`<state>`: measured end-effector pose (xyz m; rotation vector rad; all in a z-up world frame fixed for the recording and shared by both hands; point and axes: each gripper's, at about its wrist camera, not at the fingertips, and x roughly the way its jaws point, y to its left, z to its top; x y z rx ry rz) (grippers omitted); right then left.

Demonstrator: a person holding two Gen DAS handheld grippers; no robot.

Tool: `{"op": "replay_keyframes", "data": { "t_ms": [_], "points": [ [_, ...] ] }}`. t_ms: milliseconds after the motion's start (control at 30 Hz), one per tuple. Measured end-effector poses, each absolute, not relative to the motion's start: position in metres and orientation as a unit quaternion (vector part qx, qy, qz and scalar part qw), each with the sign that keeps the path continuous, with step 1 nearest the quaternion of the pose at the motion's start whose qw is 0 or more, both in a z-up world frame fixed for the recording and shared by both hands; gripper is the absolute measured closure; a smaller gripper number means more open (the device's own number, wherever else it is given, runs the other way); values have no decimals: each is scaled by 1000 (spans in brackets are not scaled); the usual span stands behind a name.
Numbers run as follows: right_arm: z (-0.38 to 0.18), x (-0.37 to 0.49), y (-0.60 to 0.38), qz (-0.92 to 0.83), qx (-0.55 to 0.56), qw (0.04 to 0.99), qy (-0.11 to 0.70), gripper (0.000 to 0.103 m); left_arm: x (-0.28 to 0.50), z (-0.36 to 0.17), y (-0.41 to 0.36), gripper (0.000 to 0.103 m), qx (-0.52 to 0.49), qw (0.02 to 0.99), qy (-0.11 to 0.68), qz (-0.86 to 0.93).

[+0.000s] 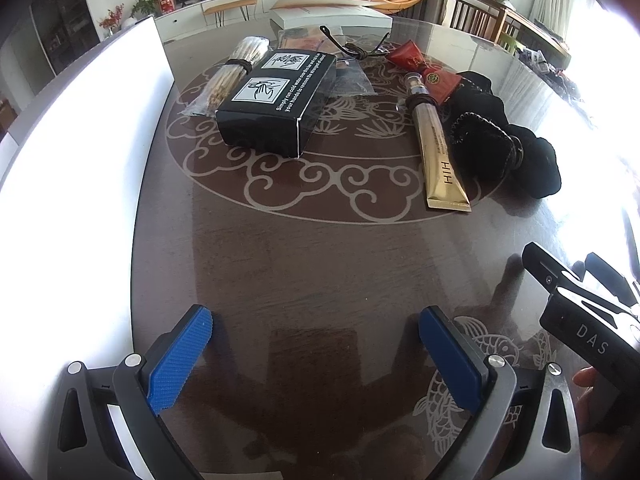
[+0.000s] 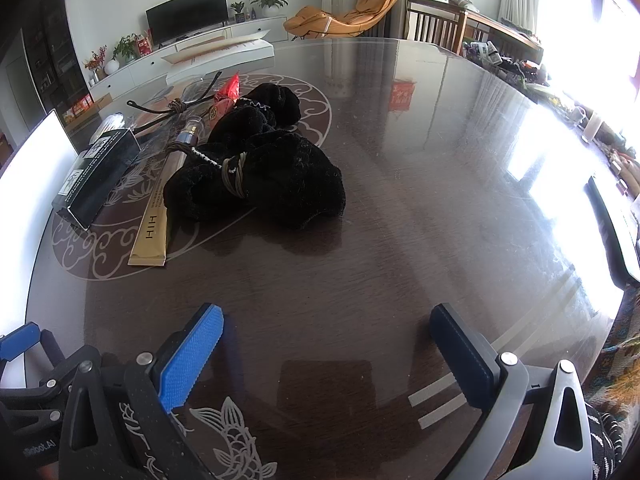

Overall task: Organize objects
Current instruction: 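Move the left gripper toward the black box and wooden sticks, then grasp the black soap-bar box with the left gripper while the right gripper grasps the black velvet pouch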

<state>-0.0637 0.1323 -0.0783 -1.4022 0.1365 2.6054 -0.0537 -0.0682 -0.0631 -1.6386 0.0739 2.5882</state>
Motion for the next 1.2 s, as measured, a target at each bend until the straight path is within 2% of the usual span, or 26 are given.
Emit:
{"op": "replay_keyframes", "data": {
  "t_ms": [333, 467, 600, 700, 867, 900, 933, 967, 1067, 1167, 1200],
  "points": [
    [-75, -63, 134, 878, -467, 85, 59, 0, -55, -47, -86, 0, -515, 41, -53, 855],
    [-74, -63, 135, 879, -465, 82, 67, 0, -71, -17, -79, 0, -483, 32, -21, 875],
    [-74, -64, 137, 880, -463, 81, 73, 0, -118, 9, -78, 0, -475, 11, 3, 880],
    [-75, -64, 137, 880, -463, 81, 74, 0, -166, 3, -75, 0, -493, -5, 34, 869],
    [-73, -63, 141, 880, -460, 81, 88, 0, -211, -41, -58, 0, -542, 5, 112, 833],
    [-73, -63, 144, 880, -457, 79, 98, 0, -214, -46, -57, 1, -540, 4, 124, 832],
    [-72, -62, 147, 881, -454, 76, 110, 0, -213, -49, -57, 10, -534, 6, 126, 836],
    [-71, -60, 150, 882, -450, 72, 123, 0, -212, -49, -60, 38, -530, 11, 118, 840],
    [-68, -58, 163, 877, -446, 53, 169, 0, -195, -44, -67, 44, -513, 22, 78, 855],
    [-63, -60, 188, 869, -426, 10, 250, 0, -160, -42, -71, 45, -517, 25, 25, 855],
    [-60, -69, 192, 869, -425, -13, 252, 0, -146, -42, -70, 45, -519, 32, 8, 854]
  ]
}}
